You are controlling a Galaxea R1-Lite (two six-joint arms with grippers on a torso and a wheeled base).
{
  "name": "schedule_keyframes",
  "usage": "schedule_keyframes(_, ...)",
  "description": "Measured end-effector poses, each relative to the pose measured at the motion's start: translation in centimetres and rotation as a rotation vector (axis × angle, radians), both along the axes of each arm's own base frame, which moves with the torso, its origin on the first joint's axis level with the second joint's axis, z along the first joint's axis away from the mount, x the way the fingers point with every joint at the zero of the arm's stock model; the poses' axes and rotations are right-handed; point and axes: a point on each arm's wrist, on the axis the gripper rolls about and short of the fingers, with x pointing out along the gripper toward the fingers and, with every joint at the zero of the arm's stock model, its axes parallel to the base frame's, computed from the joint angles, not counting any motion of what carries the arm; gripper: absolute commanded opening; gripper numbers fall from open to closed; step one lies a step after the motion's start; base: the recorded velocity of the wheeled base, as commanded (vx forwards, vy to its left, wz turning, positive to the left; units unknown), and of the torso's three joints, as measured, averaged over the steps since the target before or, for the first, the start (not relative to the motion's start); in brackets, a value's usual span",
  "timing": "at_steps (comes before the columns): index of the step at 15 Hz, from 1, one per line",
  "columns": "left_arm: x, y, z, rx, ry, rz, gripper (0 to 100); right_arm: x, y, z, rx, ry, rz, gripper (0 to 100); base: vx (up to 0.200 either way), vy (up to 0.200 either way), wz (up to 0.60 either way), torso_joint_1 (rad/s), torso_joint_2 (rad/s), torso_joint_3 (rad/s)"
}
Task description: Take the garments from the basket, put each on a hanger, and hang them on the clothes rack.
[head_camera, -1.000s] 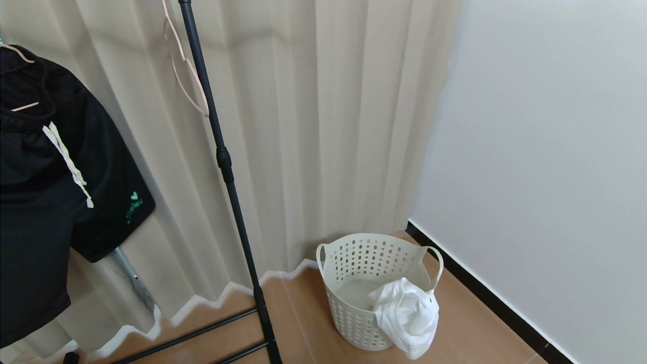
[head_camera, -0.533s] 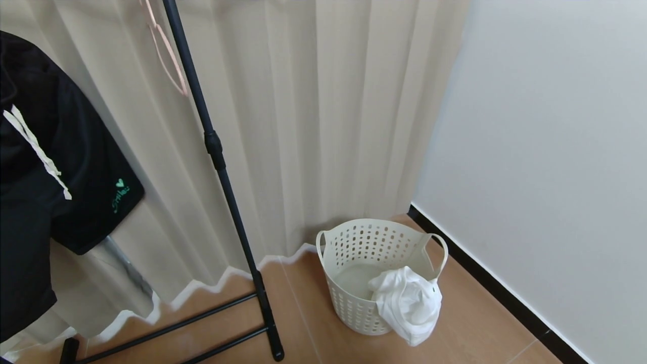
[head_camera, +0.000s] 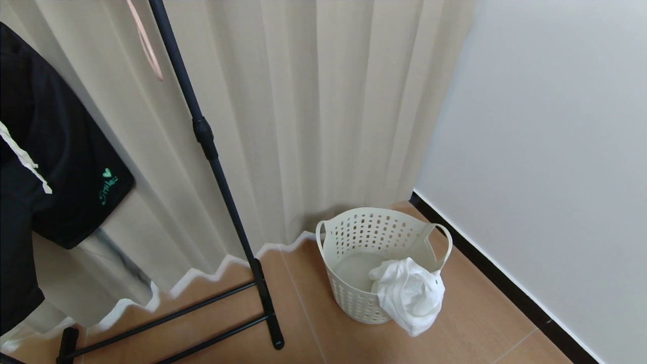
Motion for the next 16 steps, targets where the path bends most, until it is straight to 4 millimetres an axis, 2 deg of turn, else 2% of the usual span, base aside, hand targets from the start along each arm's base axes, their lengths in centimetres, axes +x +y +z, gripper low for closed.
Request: schedule_keyframes(16, 0.01, 0.06, 0.02, -0.005, -0.001, 0.025, 100, 0.01, 0.00, 0.01, 0.000, 0.001, 0.000, 100, 0.000, 0.000, 0.00, 0.003, 0.00, -0.197)
